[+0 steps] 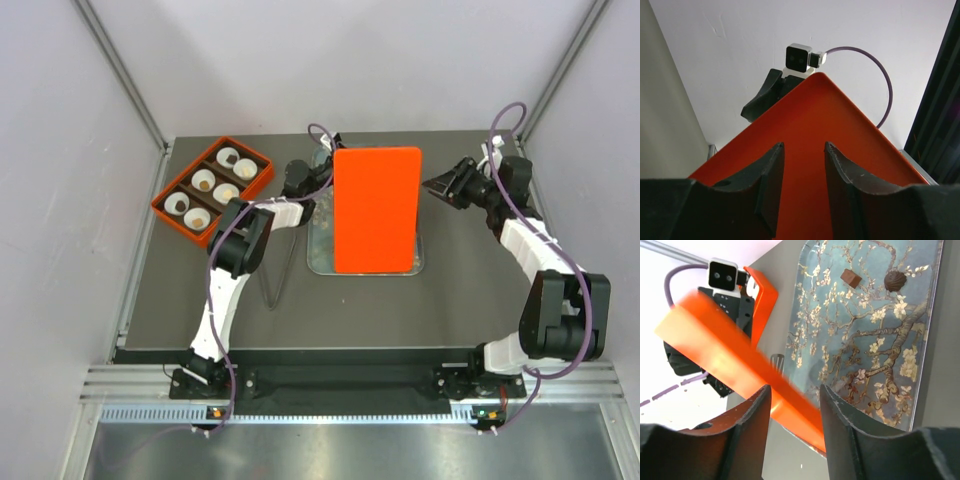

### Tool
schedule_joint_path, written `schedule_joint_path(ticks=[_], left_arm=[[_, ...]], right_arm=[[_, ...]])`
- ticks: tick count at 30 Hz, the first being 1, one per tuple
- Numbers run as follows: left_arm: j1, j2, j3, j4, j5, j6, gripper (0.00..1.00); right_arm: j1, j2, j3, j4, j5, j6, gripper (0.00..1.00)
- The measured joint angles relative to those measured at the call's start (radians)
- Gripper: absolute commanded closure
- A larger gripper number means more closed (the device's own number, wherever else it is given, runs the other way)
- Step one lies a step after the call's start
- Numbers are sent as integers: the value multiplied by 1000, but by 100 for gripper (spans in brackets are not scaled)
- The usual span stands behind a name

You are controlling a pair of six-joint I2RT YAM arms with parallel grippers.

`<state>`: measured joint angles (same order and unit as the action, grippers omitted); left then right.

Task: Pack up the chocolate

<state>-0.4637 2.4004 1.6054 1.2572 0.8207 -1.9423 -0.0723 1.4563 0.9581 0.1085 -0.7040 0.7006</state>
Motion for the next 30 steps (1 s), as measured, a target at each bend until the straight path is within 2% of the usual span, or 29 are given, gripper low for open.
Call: schedule_joint_path(ticks=[5, 9, 13, 21, 30], left_arm=[[13, 0, 25, 0, 25, 1, 56], [19, 3, 54, 1, 32, 0, 56], [20, 21, 84, 4, 35, -1, 56], [20, 47, 89, 4, 37, -10, 56], [19, 47, 89, 5, 39, -13, 56]], right_arm=[[-8, 0, 6, -14, -6, -35, 45], [-24, 0, 6, -2, -45, -66, 24], [-51, 5, 6, 42, -108, -91, 17], [-82, 120, 5, 316, -325, -42, 17], [-51, 203, 5, 283, -408, -175, 22]])
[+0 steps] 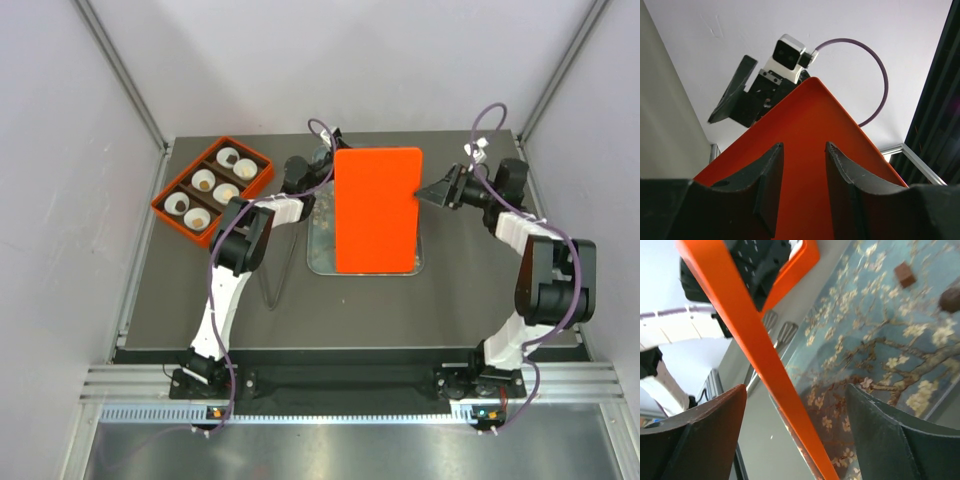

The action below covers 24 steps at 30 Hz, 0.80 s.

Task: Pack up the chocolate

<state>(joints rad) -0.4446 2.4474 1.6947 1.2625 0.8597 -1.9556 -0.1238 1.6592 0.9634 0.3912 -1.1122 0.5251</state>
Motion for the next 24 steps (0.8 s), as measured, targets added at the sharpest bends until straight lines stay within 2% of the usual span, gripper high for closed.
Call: schedule_joint_path(ticks=[1, 4, 5, 7, 8, 10, 11, 14, 16, 20, 24], left_arm=[[0, 0, 0, 0, 0, -2, 56], [0, 0, 0, 0, 1, -2, 57], [0, 0, 0, 0, 1, -3, 57], [-1, 0, 0, 0, 2, -3, 57], [-1, 0, 0, 0, 4, -3, 57], [0, 0, 2, -1, 7, -2, 58], [0, 0, 4, -3, 7, -2, 58], [13, 4, 31, -13, 3, -1, 54], [29, 5, 48, -13, 6, 11, 53], [46, -8, 73, -12, 8, 51, 45], [62, -72, 51, -15, 16, 89, 43]], right_arm=[[13, 16, 0, -3, -6, -11, 23], [57, 45, 0, -26, -19, -45, 35], [66, 49, 0, -33, -21, -52, 45], [82, 53, 0, -41, -28, -65, 55], [87, 53, 0, -42, -32, -68, 65], [89, 53, 0, -35, -46, -70, 74], [89, 53, 0, -16, -66, -59, 84], [90, 51, -8, 115, -147, 39, 100], [96, 47, -24, 270, -161, 158, 100], [100, 52, -45, 631, -151, 568, 100], [117, 53, -42, 781, -115, 818, 100]])
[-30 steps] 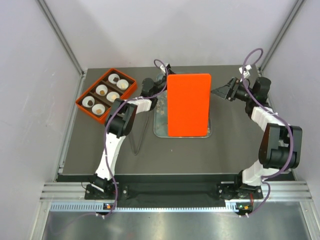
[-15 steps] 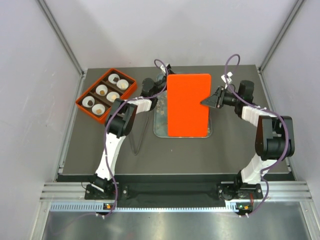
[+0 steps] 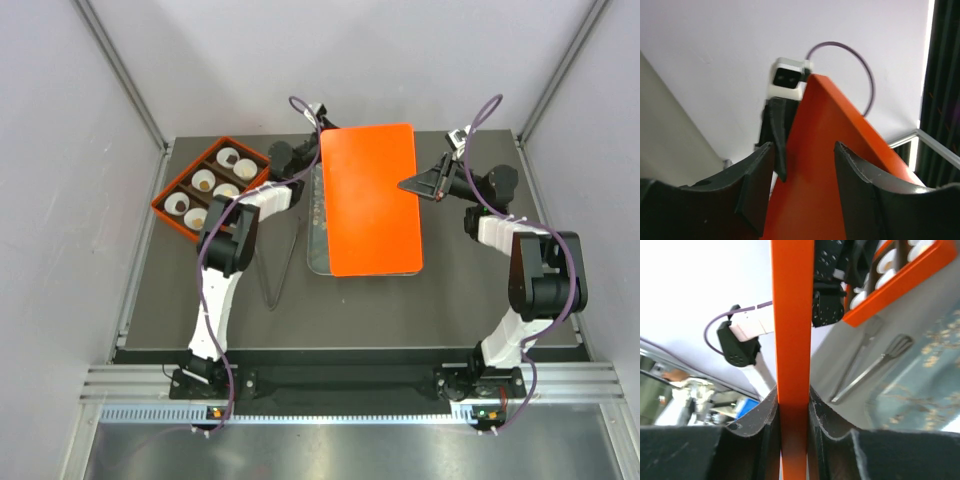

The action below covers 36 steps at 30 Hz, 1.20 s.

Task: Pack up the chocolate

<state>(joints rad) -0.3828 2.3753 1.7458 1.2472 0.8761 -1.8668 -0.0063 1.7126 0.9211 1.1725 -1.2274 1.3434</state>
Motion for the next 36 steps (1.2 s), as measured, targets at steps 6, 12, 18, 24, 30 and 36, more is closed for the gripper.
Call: schedule_joint_path(ticks=[6, 12, 18, 24, 30, 36], left_arm=[[174, -234, -188, -68, 6, 78, 40], [336, -486, -348, -417, -5, 344, 35], [315, -647, -346, -973, -84, 758, 22], [330, -802, -330, -1442, -377, 1073, 14], [436, -923, -348, -1567, -431, 1191, 16], [496, -991, -533, -1356, -149, 1108, 16]], right_arm=[[11, -19, 3, 94, 15, 165, 100], [60, -62, 11, 99, 87, 226, 100], [158, -63, 80, 89, 181, 185, 100], [232, -56, 203, -140, 301, 0, 100], [311, 7, 359, -257, 386, -84, 100], [347, 131, 451, -250, 496, -22, 100]])
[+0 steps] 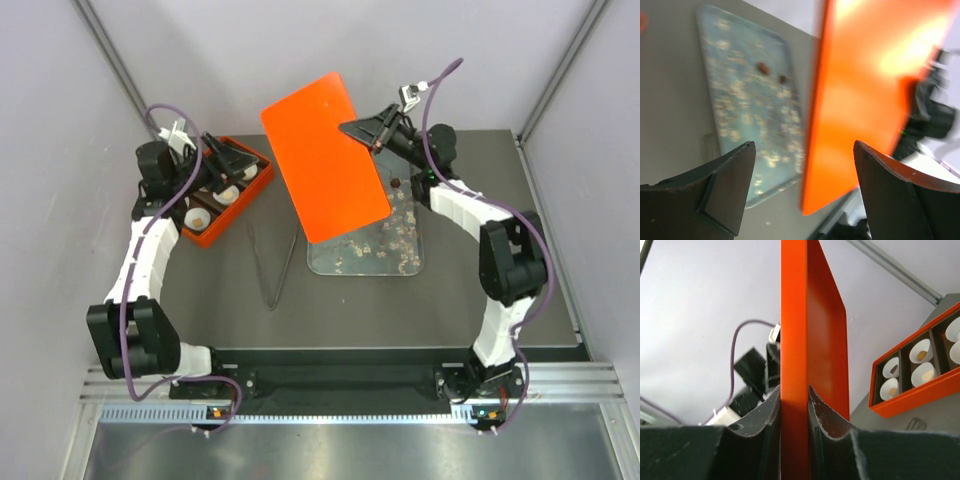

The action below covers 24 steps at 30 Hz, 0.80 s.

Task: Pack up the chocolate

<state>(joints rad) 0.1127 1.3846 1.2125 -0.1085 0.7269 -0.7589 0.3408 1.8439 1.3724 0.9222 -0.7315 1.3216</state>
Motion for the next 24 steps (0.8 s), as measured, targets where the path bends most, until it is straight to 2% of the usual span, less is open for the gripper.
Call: schedule_joint_path(ticks=[5, 12, 14, 19, 24], left_arm=[[-6, -2, -138, 281, 174, -173, 15], [-6, 14, -148, 422, 243, -233, 15], [-6, 27, -143, 407, 249, -211, 15], [-6, 39, -87, 239, 236, -84, 15], [-6, 31, -65, 90, 161, 27, 14]], right_arm=[[42, 146, 86, 44, 106, 124, 100], [116, 256, 143, 88, 173, 255, 100], [123, 262, 151, 108, 182, 280, 100], [125, 269, 154, 140, 189, 288, 100], [116, 303, 160, 151, 190, 309, 100]])
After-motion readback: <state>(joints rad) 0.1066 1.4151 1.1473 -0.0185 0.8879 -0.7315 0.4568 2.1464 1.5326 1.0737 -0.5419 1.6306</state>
